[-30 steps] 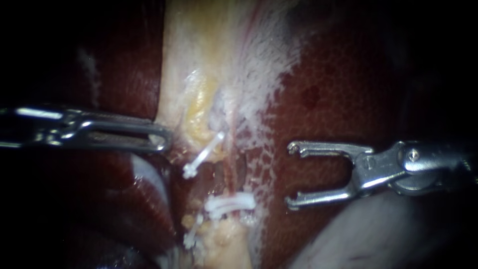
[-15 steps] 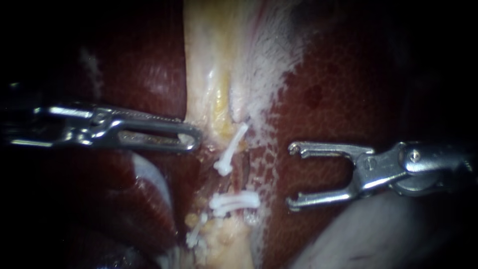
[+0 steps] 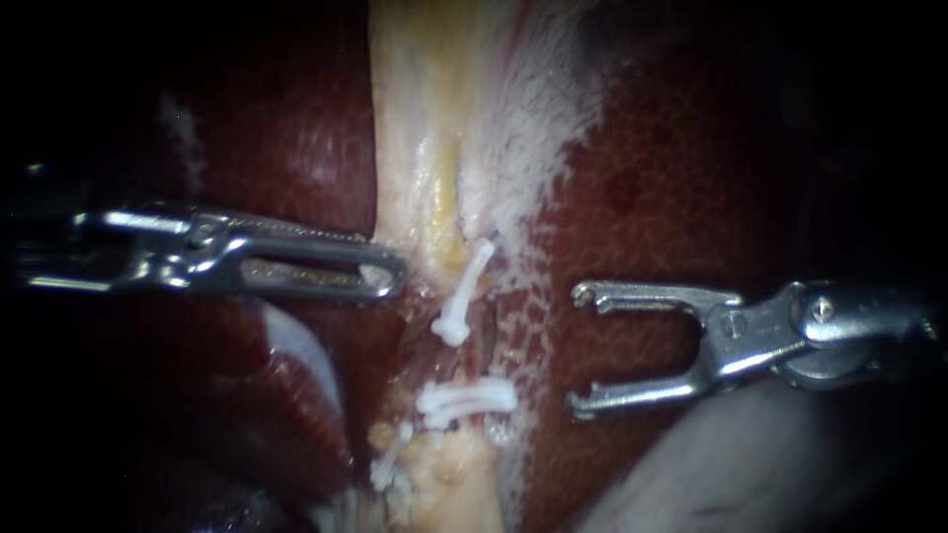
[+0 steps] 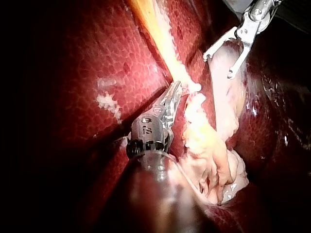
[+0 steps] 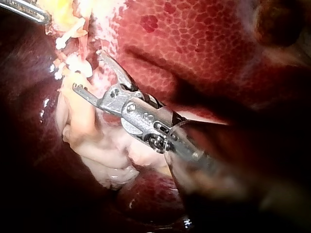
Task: Going back second clip right tube
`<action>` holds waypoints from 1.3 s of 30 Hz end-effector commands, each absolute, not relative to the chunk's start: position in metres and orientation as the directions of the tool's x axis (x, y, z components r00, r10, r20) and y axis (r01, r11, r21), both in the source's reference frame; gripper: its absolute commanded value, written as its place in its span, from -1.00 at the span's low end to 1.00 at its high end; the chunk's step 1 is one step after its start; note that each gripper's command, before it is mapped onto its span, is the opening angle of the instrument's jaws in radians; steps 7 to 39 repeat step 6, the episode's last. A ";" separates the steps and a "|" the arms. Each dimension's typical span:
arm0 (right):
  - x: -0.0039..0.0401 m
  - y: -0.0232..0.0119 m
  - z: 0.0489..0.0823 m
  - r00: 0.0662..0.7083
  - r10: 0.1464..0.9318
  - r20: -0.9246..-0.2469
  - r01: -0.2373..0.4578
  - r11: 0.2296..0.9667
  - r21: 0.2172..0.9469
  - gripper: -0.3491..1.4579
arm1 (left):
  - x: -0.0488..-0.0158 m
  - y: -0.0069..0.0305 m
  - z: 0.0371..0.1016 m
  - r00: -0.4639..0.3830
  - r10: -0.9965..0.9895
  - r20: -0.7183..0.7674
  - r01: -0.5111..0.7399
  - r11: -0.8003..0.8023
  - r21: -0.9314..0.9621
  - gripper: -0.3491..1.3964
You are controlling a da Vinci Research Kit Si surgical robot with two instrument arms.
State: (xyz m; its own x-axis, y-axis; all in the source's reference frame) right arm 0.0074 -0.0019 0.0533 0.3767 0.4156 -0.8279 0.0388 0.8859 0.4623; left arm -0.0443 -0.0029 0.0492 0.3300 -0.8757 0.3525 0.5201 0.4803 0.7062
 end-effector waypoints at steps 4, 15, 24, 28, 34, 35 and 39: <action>0.0074 -0.0018 0.0533 0.377 0.415 -0.828 0.039 0.886 0.462 0.05 | -0.0443 -0.0028 0.0494 0.331 -0.875 0.353 0.518 0.482 0.707 -1.00; 0.0073 -0.0018 0.0533 0.377 0.415 -0.828 0.039 0.886 0.462 0.05 | -0.0442 -0.0028 0.0494 0.332 -0.875 0.354 0.518 0.482 0.707 -1.00; 0.0073 -0.0018 0.0533 0.377 0.415 -0.828 0.039 0.886 0.462 0.05 | -0.0442 -0.0028 0.0494 0.332 -0.875 0.354 0.518 0.482 0.707 -1.00; 0.0073 -0.0018 0.0533 0.377 0.415 -0.828 0.039 0.886 0.462 0.05 | -0.0442 -0.0028 0.0494 0.332 -0.875 0.354 0.518 0.482 0.707 -1.00; 0.0073 -0.0018 0.0533 0.377 0.415 -0.828 0.039 0.886 0.462 0.05 | -0.0442 -0.0028 0.0494 0.332 -0.875 0.354 0.518 0.482 0.707 -1.00; 0.0073 -0.0018 0.0533 0.377 0.415 -0.828 0.039 0.886 0.462 0.05 | -0.0442 -0.0028 0.0494 0.332 -0.875 0.354 0.518 0.482 0.707 -1.00; 0.0073 -0.0018 0.0533 0.377 0.415 -0.828 0.039 0.886 0.462 0.05 | -0.0442 -0.0028 0.0494 0.332 -0.875 0.354 0.518 0.482 0.707 -1.00</action>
